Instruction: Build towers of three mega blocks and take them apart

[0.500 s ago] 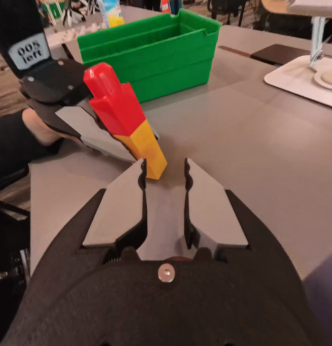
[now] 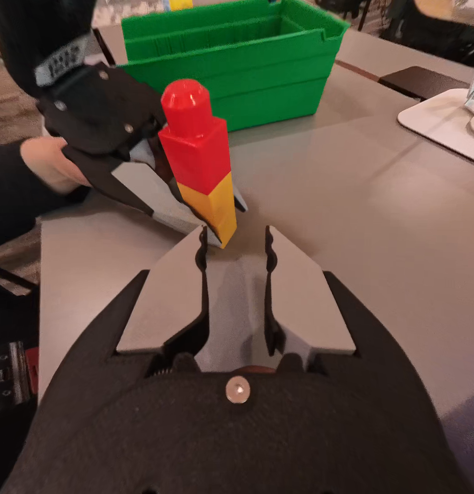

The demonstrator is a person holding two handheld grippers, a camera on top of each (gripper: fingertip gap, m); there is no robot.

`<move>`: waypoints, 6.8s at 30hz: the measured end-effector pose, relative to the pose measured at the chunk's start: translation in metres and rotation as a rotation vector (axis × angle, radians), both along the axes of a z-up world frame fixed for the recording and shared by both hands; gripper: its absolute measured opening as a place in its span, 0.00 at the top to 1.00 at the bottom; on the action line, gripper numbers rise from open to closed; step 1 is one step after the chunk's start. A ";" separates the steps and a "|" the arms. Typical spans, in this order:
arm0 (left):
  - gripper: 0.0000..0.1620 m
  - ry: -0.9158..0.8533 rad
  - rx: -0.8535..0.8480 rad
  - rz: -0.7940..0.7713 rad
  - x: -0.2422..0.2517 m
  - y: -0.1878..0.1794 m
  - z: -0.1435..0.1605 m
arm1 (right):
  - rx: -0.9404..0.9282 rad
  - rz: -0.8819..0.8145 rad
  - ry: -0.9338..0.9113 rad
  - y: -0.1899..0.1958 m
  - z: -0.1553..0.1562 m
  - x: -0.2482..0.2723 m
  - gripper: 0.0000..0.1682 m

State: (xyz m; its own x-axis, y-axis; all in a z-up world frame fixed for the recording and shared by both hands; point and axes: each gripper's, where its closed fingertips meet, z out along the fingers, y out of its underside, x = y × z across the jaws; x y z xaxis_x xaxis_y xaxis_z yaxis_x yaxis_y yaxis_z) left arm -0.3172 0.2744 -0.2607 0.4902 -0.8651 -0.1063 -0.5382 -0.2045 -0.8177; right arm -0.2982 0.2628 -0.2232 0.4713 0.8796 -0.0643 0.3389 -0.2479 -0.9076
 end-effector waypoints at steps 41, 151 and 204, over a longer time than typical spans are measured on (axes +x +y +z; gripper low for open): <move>0.77 -0.219 0.312 -0.029 0.024 -0.022 0.054 | 0.326 -0.254 0.486 -0.004 0.169 0.108 0.79; 0.77 -0.134 0.395 -0.041 0.026 -0.024 0.048 | 0.125 -0.650 0.361 0.057 0.112 0.241 0.69; 0.80 0.023 0.461 0.015 0.021 -0.014 0.033 | 0.302 -0.736 0.207 0.042 0.138 0.234 0.68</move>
